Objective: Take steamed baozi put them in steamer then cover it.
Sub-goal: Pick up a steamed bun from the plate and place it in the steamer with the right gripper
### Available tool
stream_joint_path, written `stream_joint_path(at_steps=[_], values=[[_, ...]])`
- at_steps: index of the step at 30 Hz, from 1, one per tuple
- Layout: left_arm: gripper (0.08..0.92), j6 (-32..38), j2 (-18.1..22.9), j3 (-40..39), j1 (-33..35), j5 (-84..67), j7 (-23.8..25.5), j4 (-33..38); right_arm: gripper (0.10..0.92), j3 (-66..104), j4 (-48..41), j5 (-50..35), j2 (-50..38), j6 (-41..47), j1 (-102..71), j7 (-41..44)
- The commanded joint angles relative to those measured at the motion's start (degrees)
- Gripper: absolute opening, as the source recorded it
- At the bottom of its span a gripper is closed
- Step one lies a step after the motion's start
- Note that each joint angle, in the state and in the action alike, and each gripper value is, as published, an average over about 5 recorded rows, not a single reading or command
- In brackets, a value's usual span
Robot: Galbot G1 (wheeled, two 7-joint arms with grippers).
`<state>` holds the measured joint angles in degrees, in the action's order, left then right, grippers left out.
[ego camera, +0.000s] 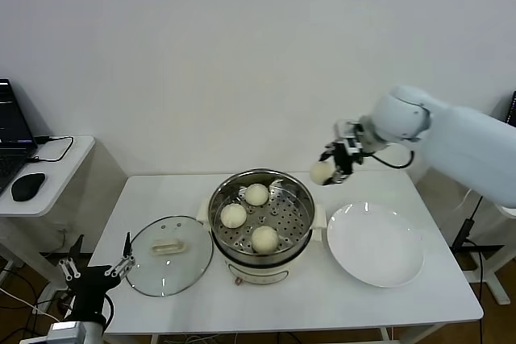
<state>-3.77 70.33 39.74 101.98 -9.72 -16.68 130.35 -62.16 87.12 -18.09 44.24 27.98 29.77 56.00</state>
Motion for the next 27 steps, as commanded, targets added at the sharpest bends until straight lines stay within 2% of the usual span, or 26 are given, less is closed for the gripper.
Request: stream_joint_path(at_steps=[1, 7, 27], values=[[0.823, 0.23, 0.24, 0.06, 0.21, 0.13, -0.03, -0.2, 0.594, -6.49, 1.91, -12.34, 11.24, 12.86, 1.19, -8.82], [0.823, 0.31, 0.26, 0.49, 0.05, 0.09, -0.05, -0.33, 0.594, -7.75, 0.09, -11.49, 13.48, 13.63, -2.89, -10.19], [0.823, 0.38, 0.38, -0.4, -1.6, 0.12, -0.04, -1.82, 0.594, -7.53, -2.66, -5.62, 12.75, 13.57, -7.94, -11.32]])
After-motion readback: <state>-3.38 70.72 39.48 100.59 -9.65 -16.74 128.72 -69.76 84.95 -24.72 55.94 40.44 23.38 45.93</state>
